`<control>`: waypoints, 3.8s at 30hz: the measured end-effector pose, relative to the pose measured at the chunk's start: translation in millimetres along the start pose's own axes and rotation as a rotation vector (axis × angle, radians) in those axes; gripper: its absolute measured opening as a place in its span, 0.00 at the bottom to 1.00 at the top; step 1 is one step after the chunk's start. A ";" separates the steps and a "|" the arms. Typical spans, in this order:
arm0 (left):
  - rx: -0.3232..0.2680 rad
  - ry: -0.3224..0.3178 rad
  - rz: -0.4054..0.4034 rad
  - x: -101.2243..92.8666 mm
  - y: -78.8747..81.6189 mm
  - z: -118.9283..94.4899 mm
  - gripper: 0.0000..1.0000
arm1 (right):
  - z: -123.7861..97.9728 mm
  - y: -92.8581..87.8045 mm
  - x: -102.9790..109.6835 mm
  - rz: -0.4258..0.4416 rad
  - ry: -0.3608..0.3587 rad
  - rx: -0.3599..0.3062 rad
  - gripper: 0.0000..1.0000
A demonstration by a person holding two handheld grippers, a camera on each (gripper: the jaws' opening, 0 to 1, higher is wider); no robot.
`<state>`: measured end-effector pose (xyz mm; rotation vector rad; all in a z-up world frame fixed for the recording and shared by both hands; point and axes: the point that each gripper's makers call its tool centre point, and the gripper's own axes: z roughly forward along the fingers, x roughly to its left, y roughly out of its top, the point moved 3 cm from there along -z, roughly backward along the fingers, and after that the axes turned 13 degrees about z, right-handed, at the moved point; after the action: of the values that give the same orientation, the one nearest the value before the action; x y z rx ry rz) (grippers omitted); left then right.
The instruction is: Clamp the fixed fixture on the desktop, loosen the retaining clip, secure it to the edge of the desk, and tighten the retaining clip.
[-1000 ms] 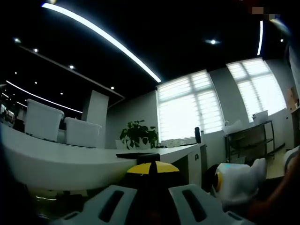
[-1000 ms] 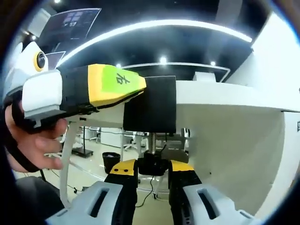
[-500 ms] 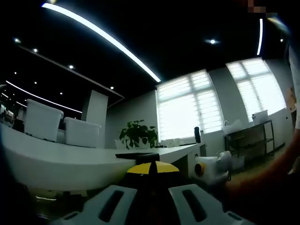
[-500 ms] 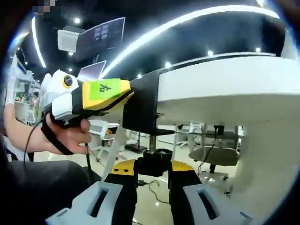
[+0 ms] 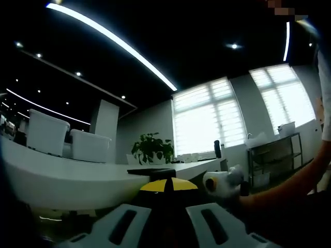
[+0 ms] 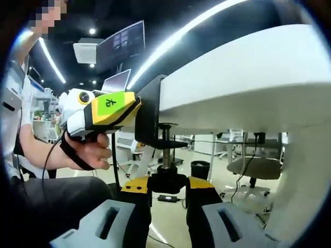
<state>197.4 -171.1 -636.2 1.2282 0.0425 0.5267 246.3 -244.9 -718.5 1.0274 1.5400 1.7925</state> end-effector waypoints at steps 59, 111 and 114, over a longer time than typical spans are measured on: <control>0.014 -0.007 0.028 -1.1 -0.1 0.1 0.03 | -2.0 3.3 12.7 -0.074 -0.526 -0.167 0.27; 0.011 -0.002 0.023 -1.6 -0.1 0.5 0.03 | -8.6 11.3 28.3 -0.117 -0.587 -0.215 0.29; 0.007 0.000 0.015 -1.5 -0.2 0.6 0.03 | -6.6 8.1 26.4 -0.097 -0.585 -0.197 0.27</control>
<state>196.2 -172.2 -636.5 1.2361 0.0351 0.5397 226.8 -228.6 -705.8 1.2145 1.0145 1.3737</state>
